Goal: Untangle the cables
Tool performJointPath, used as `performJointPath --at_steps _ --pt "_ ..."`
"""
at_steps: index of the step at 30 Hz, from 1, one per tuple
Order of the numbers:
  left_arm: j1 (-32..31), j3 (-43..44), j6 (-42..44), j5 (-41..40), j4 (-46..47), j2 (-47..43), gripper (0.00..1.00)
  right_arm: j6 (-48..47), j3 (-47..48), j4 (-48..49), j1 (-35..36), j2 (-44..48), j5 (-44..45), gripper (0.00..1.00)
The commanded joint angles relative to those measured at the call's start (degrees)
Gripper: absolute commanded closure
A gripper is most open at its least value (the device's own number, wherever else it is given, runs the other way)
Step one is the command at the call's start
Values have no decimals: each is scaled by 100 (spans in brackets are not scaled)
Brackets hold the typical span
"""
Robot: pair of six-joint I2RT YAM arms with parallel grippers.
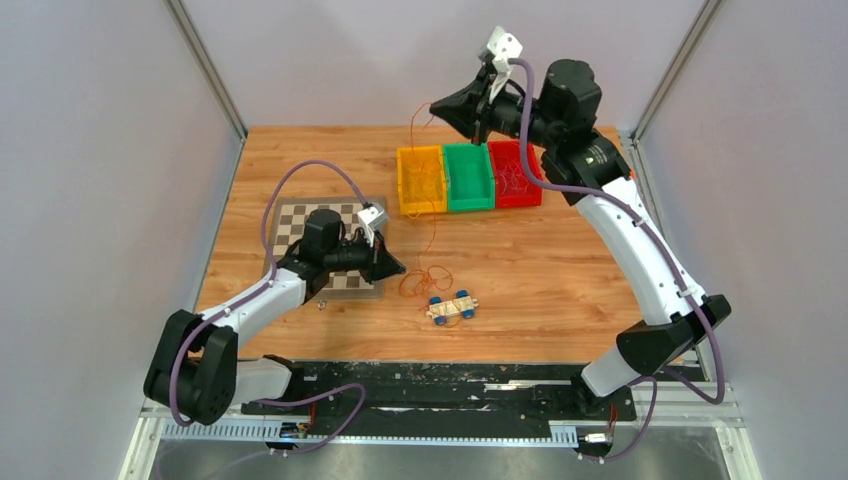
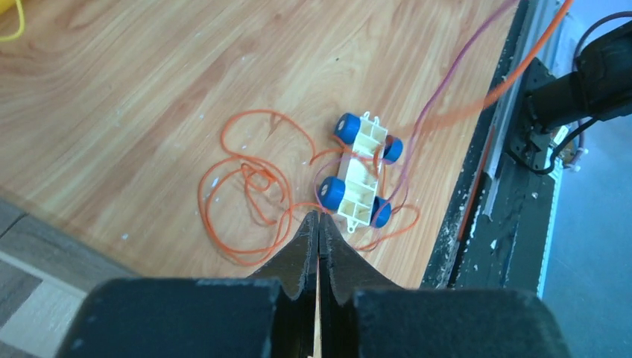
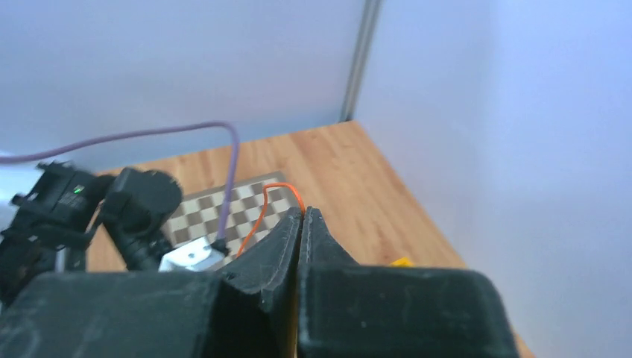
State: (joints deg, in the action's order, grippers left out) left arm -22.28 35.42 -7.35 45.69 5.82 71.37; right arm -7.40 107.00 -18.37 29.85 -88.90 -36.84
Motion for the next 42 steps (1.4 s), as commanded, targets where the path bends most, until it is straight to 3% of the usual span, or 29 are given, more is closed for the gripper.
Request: performJointPath --at_steps 1,5,8,9,10,12,21,26,30,32,34,35,36,37,38,42 --pt "97 -114 57 -233 196 56 100 143 532 657 -246 91 808 100" --pt "299 -205 -84 -263 90 248 100 201 1143 916 -520 -74 1295 100" --pt "356 -156 9 27 97 158 96 313 1415 933 -678 -163 1131 100" --pt "356 -122 21 89 214 6 89 317 1366 931 -688 -133 1013 100" --pt "356 18 25 144 273 -76 64 341 1276 938 -689 -91 775 100" --pt "350 414 47 117 375 -275 42 467 980 980 -684 13 442 100" --pt "167 3076 225 50 210 406 17 989 678 1077 -665 52 66 100" --pt "-74 3713 -67 -387 409 962 9 1059 616 1114 -672 44 77 100" --pt "-188 4034 -395 -320 830 1353 12 1091 584 1116 -664 47 102 100" --pt "-234 4201 -437 -263 933 1532 23 1100 584 1123 -670 38 140 100" --pt "-240 4319 -423 -13 965 1632 44 1088 589 1111 -666 33 219 100" --pt "-241 4268 -402 151 962 1638 63 1084 612 1124 -673 35 280 100" --pt "-233 4186 -338 199 950 1600 71 1067 649 1125 -684 38 352 100" --pt "-200 3892 -315 240 943 1555 87 1035 717 1125 -685 20 430 100" --pt "-168 3465 -345 252 958 1450 97 973 807 1132 -702 -1 539 100" --pt "257 1851 -648 19 806 1051 100 912 1484 1181 -915 -231 814 100"
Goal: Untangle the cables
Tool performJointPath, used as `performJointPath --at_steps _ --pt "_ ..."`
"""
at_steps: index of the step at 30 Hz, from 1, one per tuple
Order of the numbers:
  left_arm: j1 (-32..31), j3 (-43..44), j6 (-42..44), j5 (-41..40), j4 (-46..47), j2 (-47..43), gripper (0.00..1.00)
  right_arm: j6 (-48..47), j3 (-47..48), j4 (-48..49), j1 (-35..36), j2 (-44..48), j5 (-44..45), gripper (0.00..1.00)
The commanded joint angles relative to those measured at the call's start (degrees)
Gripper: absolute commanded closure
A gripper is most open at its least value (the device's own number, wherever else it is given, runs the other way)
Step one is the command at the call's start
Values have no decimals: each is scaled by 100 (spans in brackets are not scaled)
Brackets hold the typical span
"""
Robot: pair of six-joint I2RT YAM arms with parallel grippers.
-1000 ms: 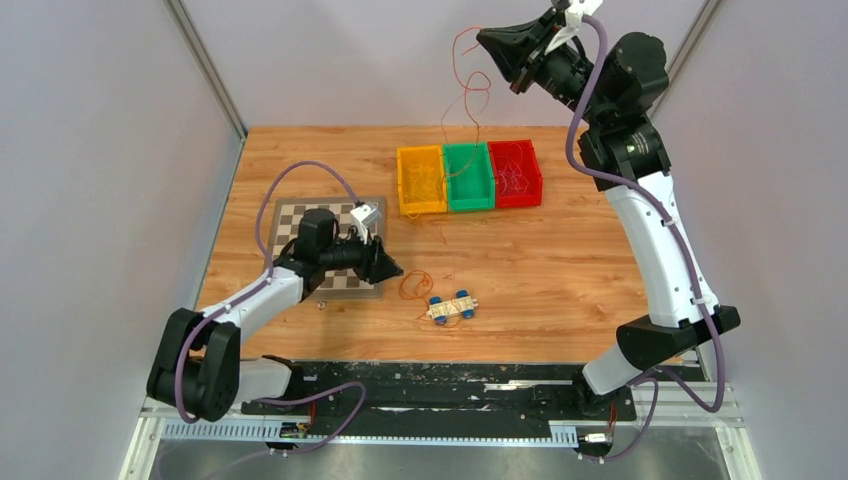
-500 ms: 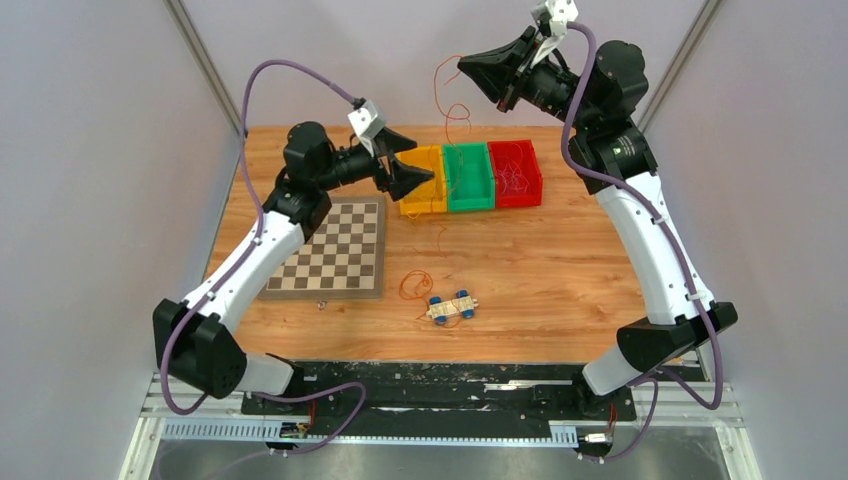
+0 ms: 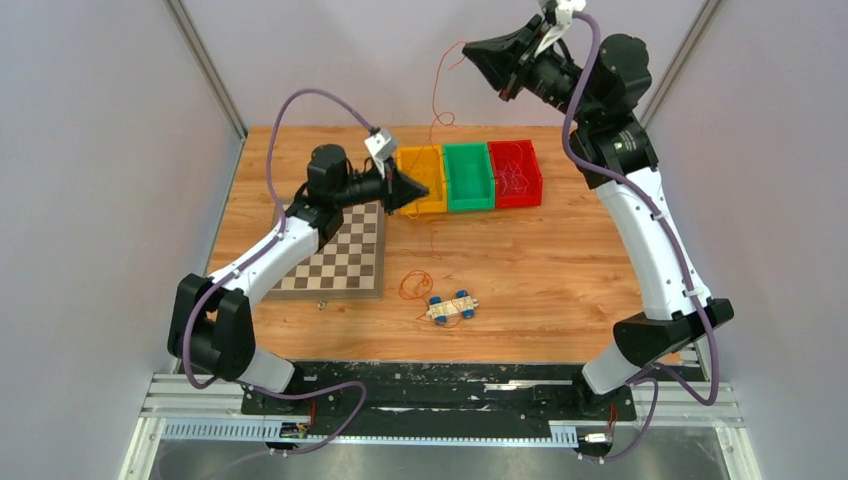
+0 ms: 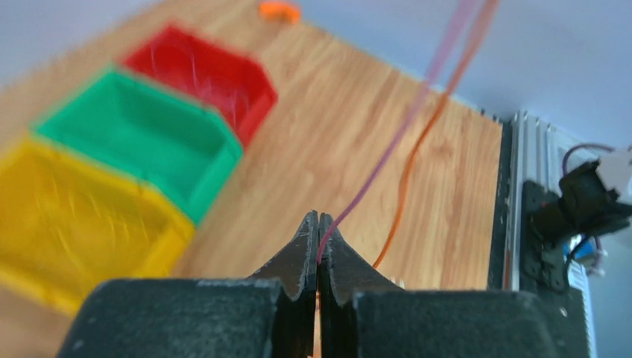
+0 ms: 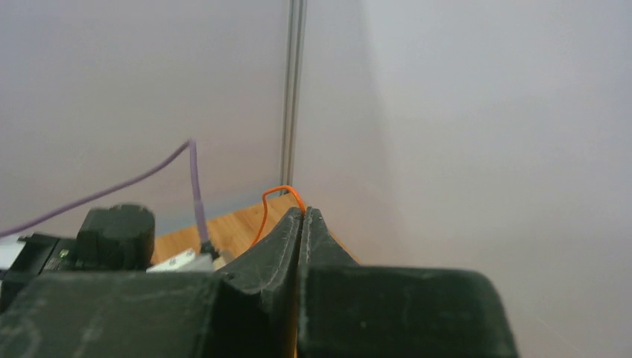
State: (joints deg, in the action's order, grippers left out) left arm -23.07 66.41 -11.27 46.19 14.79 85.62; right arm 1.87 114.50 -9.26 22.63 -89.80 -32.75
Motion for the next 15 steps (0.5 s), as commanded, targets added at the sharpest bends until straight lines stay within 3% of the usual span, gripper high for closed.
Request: performJointPath --at_steps 1,6,15 --pt "494 -1537 -272 -196 -237 -521 100 -4 905 282 -261 -221 436 100" --pt "745 -3124 -50 -720 -592 -981 100 -69 1692 462 -488 -524 595 100" --pt "744 -3303 23 -1004 -884 -762 100 -393 2296 1425 -552 -806 1314 100"
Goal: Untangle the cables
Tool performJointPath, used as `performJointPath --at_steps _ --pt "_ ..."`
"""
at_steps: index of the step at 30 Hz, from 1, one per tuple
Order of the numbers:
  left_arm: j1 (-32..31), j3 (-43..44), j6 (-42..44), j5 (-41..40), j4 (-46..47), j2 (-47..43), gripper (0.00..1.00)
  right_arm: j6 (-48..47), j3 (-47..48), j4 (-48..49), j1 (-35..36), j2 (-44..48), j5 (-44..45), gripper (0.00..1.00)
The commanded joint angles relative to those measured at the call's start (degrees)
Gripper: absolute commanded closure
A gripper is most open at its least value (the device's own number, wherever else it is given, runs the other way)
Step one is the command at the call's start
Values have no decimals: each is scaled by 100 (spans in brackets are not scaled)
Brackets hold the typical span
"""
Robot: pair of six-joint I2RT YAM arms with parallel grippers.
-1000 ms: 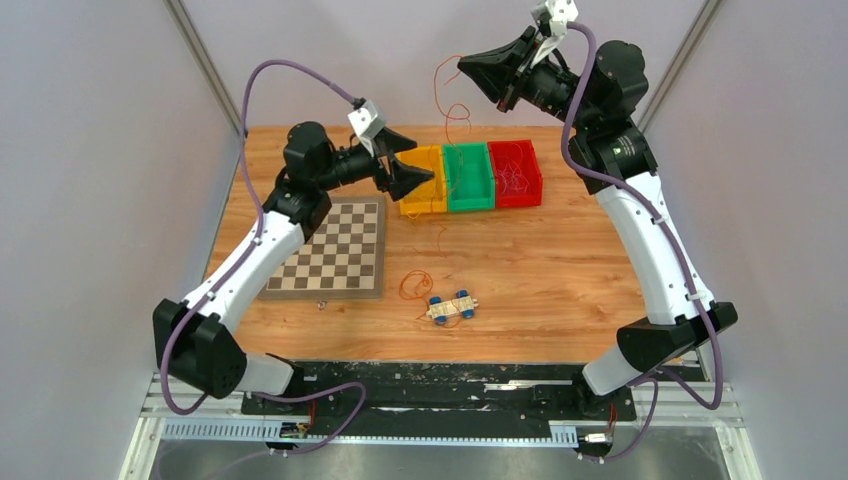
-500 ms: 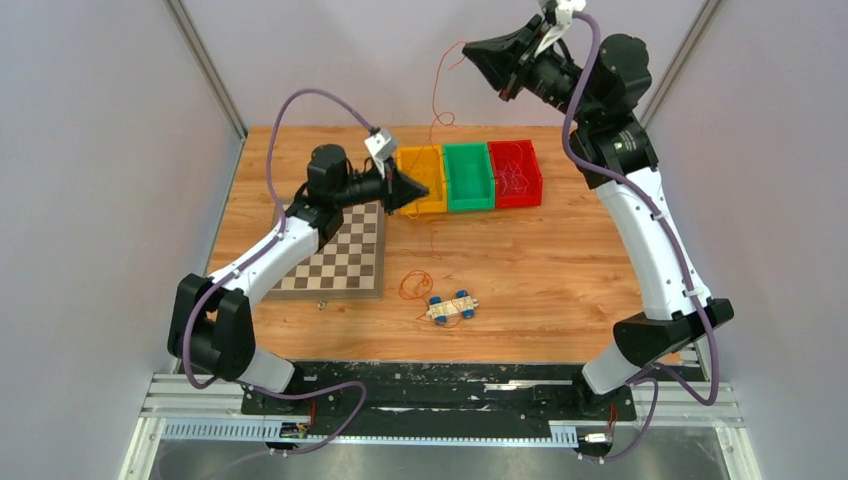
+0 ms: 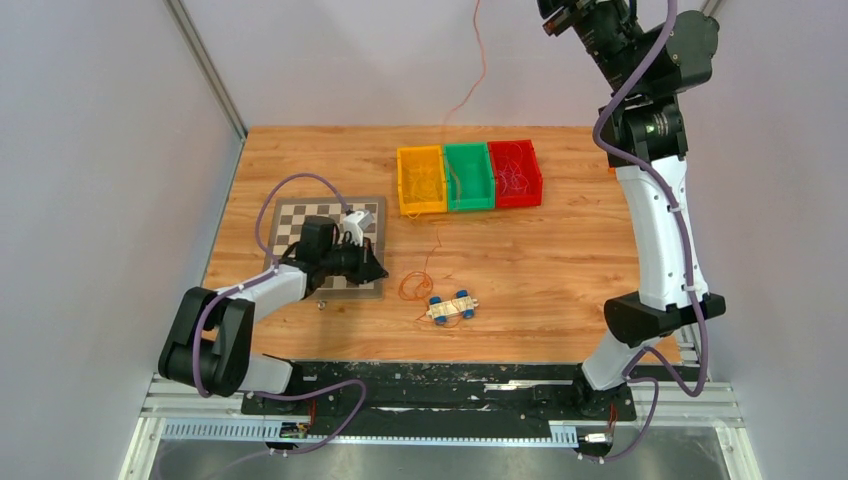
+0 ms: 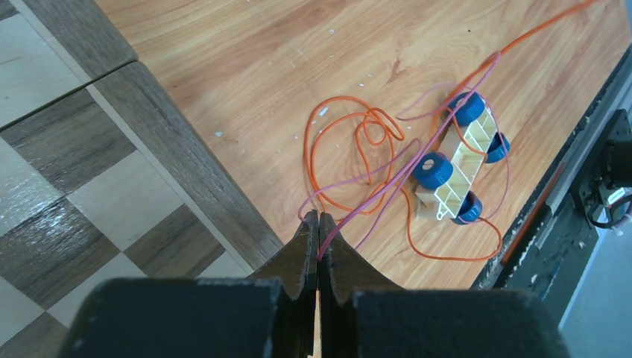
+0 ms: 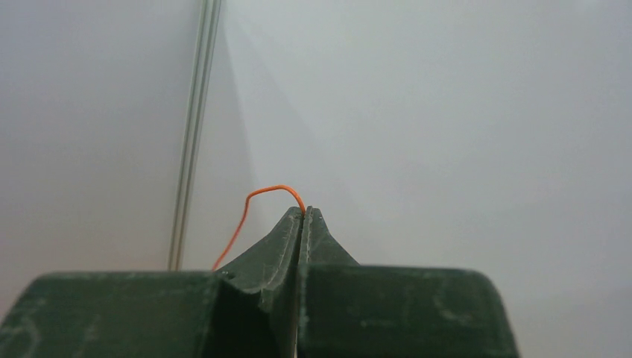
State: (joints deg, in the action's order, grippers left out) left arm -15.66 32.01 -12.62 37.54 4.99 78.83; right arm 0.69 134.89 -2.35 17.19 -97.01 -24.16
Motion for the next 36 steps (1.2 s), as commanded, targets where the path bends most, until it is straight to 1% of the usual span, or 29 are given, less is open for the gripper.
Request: performJointPath --at_steps 1,5,10,19,21,23,25,26,27,28,29,30,31,32,33,35,36 --pt "2 165 187 -130 48 -49 100 -345 256 799 -5 -94 478 100" --pt "5 211 271 -81 -182 39 100 -599 282 940 -28 -149 761 100" --pt "4 325 269 -78 -273 208 100 -904 498 1432 -62 -266 1181 100" --pt "2 623 431 -130 -545 580 100 -1075 536 1737 -68 -406 1365 100" --pt "4 709 573 48 -650 577 100 -933 426 1610 -73 -343 1242 100" --pt "4 711 679 370 -563 381 87 -555 1 1314 -68 -126 924 100" --pt "6 699 743 577 -234 76 55 -150 -761 1052 -67 224 309 100" --pt "9 760 770 658 -112 -19 48 181 -1229 1006 -68 414 -39 100" --pt "5 901 840 684 -73 -166 36 421 -1610 911 -67 576 -394 100" --pt "0 994 875 706 -57 -254 32 662 -1931 841 -47 703 -700 100" --pt "-8 1205 919 713 -45 -280 25 892 -2209 810 -37 817 -1003 100" --pt "-25 1305 924 736 -1 -296 22 1072 -2442 807 -9 905 -1176 100" --pt "-80 1498 894 741 40 -288 16 1160 -2624 806 45 989 -1269 100" --pt "-118 1583 867 749 171 -254 13 1161 -2738 806 98 1033 -1330 100" --pt "-228 1750 830 761 245 -223 4 1128 -2751 806 159 1068 -1330 100" --pt "-438 1975 784 676 511 -92 1 1129 -2606 811 189 1029 -1311 100" --pt "-517 2028 755 654 749 20 0 1153 -2501 802 193 986 -1310 100"
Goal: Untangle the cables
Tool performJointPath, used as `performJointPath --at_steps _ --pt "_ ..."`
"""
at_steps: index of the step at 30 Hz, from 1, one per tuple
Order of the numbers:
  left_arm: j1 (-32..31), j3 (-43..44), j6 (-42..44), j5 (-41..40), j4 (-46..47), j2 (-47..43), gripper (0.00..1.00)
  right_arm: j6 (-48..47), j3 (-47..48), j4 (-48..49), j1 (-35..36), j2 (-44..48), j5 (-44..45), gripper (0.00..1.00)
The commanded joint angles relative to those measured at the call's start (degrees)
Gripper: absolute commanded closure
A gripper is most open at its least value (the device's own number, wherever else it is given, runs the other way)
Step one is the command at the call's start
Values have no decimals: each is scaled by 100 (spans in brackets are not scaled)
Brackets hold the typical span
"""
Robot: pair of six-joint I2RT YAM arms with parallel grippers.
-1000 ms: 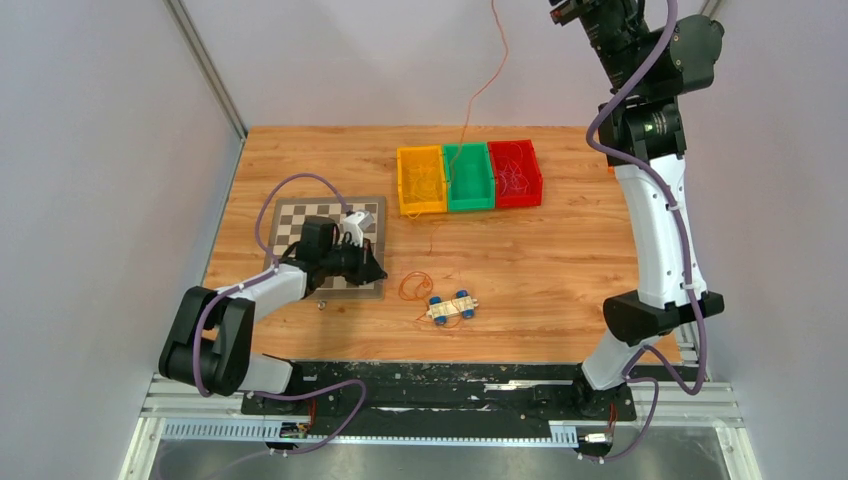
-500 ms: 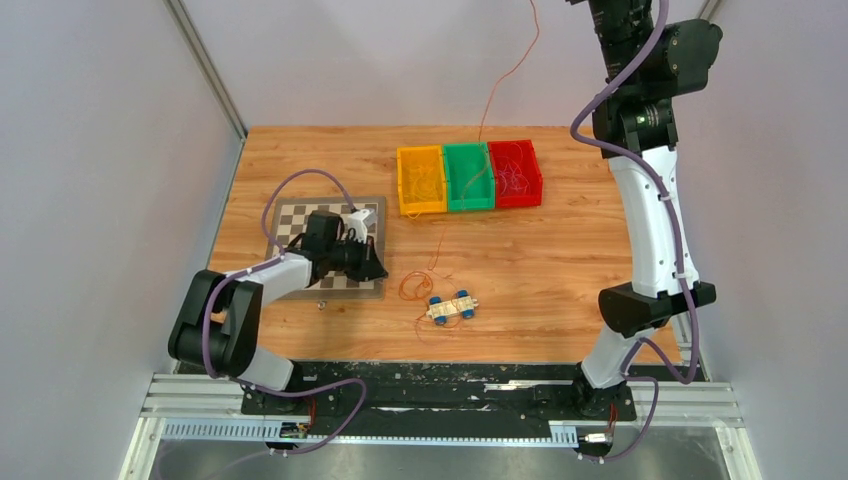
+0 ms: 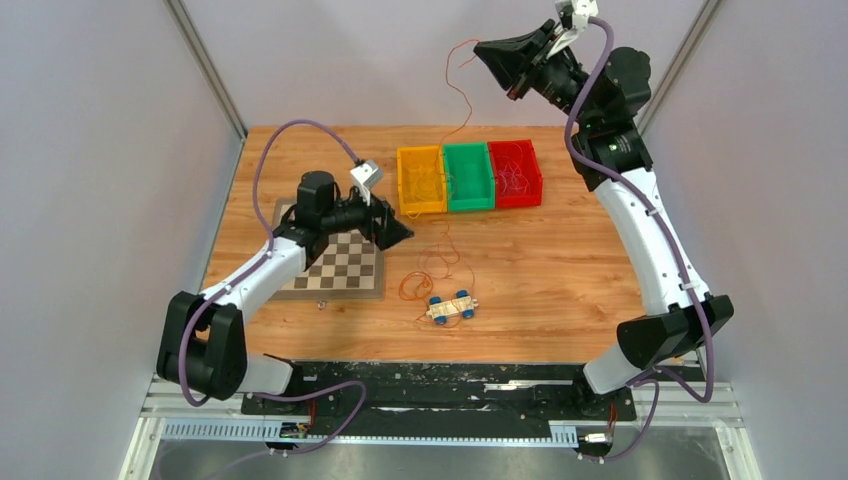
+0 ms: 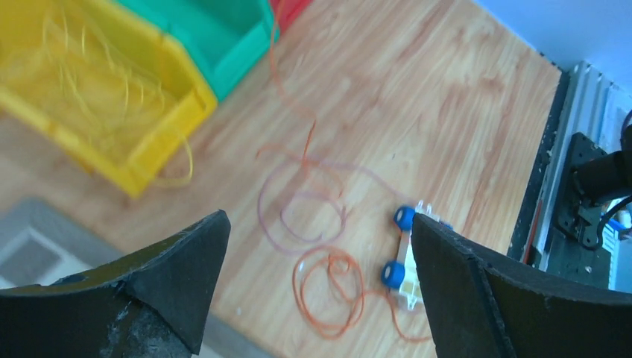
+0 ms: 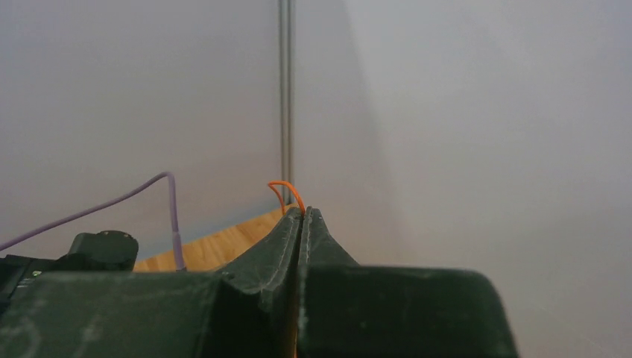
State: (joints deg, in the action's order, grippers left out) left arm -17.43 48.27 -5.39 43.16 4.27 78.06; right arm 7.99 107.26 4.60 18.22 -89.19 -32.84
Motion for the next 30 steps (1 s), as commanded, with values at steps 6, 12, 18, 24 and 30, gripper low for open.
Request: performJointPath --at_steps 6,12,18,24,30 --pt "-852 701 -442 -302 1915 849 0 625 813 96 90 25 -475 100" --pt "-1062 987 -364 -1454 2256 1577 0 812 1275 12 88 -50 -450 100" --pt "-1155 1256 -408 -1073 2269 1934 29 723 1088 -62 79 73 -154 100" --pt "-1550 1011 -649 -36 2616 1685 17 669 923 -95 4 123 68 100" --pt "-1613 1231 -777 -711 2636 2022 22 687 976 -104 2 117 95 100"
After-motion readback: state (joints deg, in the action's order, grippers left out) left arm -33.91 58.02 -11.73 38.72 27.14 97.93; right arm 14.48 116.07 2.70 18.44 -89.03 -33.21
